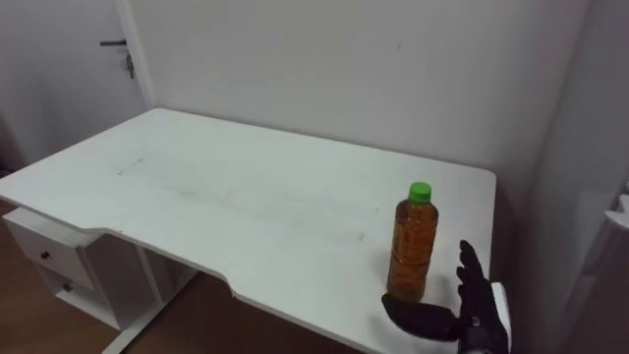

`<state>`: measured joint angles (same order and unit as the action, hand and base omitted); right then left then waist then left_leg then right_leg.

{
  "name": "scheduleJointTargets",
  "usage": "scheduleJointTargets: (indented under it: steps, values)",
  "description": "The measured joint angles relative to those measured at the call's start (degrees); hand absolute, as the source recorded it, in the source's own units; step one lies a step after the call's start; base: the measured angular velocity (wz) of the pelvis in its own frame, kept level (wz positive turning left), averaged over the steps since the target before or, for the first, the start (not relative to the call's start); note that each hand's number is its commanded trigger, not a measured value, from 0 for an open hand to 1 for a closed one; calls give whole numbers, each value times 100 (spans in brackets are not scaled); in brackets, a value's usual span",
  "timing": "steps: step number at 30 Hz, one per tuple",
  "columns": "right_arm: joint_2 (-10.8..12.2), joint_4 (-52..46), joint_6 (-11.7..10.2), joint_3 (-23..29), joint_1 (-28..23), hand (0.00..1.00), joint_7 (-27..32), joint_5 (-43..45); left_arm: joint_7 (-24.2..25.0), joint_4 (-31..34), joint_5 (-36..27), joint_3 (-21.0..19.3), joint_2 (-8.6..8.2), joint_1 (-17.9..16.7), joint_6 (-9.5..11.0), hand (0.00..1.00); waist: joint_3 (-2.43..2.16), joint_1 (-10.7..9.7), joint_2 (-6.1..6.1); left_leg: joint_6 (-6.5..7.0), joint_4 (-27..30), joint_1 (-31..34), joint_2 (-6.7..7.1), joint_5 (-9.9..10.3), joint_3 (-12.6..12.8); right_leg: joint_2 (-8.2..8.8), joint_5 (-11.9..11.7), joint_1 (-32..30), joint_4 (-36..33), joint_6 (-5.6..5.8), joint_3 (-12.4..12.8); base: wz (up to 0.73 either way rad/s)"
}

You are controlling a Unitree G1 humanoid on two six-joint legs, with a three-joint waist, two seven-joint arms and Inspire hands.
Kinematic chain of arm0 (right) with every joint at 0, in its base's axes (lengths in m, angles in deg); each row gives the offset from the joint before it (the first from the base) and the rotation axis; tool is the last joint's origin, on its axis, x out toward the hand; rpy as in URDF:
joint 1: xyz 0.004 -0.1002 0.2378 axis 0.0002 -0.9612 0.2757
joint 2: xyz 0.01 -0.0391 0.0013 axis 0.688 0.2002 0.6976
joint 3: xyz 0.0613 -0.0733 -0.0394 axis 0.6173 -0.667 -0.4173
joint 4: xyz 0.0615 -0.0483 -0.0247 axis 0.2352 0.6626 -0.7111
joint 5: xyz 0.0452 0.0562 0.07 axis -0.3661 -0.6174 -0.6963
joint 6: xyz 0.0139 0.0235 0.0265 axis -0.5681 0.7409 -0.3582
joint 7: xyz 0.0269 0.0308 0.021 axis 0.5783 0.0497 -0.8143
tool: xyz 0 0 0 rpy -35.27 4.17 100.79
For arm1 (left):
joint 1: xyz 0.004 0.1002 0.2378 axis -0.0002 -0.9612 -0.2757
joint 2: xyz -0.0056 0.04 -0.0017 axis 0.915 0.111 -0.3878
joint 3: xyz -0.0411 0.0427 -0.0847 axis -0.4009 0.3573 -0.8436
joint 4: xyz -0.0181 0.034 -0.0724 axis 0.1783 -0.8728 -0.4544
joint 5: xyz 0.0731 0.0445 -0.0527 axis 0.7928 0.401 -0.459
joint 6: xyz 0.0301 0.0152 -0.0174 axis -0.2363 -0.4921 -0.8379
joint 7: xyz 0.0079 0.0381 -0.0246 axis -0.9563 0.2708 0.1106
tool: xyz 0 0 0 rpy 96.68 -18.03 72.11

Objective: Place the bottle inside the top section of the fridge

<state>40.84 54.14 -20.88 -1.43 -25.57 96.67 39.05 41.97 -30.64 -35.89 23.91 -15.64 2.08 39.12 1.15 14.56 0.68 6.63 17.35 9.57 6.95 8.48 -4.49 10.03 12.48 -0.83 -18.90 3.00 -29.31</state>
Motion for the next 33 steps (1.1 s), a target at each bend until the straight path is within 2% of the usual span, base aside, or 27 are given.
scheduleJointTargets:
  steps: [3, 7, 11, 15, 23, 28, 33]
  values:
    - [2, 295, 1, -21, 93, 0, 174, 7, -139, 83, -60, 108, 83, -4, -1, 0, -20, 41, -39, 32, 40, 91, 21, -15, -24, 52, -10, -58, -20, 13, -80, 6]
    - [-24, 335, 1, 9, 115, 0, 362, -22, -224, 107, -231, 173, 89, 31, 2, 0, -18, 114, -37, 65, 40, 254, 69, -78, -53, 148, -9, -266, -192, 14, -159, 4]
    - [-38, 589, -5, 69, 310, 0, 446, -26, -246, 63, -587, 192, 107, 125, 124, 0, 37, 161, -47, 91, 104, 412, 95, -107, -55, 229, -9, -461, -368, 14, -214, 2]
    - [-61, 751, -73, 86, 550, 0, 499, -26, -246, 63, -777, 268, 127, 130, 172, 0, 67, 172, -73, 89, 218, 654, 103, -97, -58, 242, -9, -668, -415, 13, -203, 0]
    - [-259, 774, -116, 89, 654, 0, 600, -23, -191, 119, -775, 270, 148, 131, 186, 0, 63, 315, -80, 127, 230, 785, 161, -135, -117, 293, -6, -841, -511, 16, -108, 3]
    - [-262, 774, -128, 94, 655, 0, 602, -23, -180, 118, -777, 270, 151, 140, 189, 0, 61, 317, -82, 133, 232, 783, 190, -142, -211, 296, -5, -862, -547, 18, -57, 12]
    - [-263, 797, -230, 95, 655, 0, 592, -21, -179, 106, -837, 274, 149, 140, 201, 0, 63, 320, -79, 133, 240, 783, 190, -144, -233, 303, -2, -831, -585, 20, -71, 2]
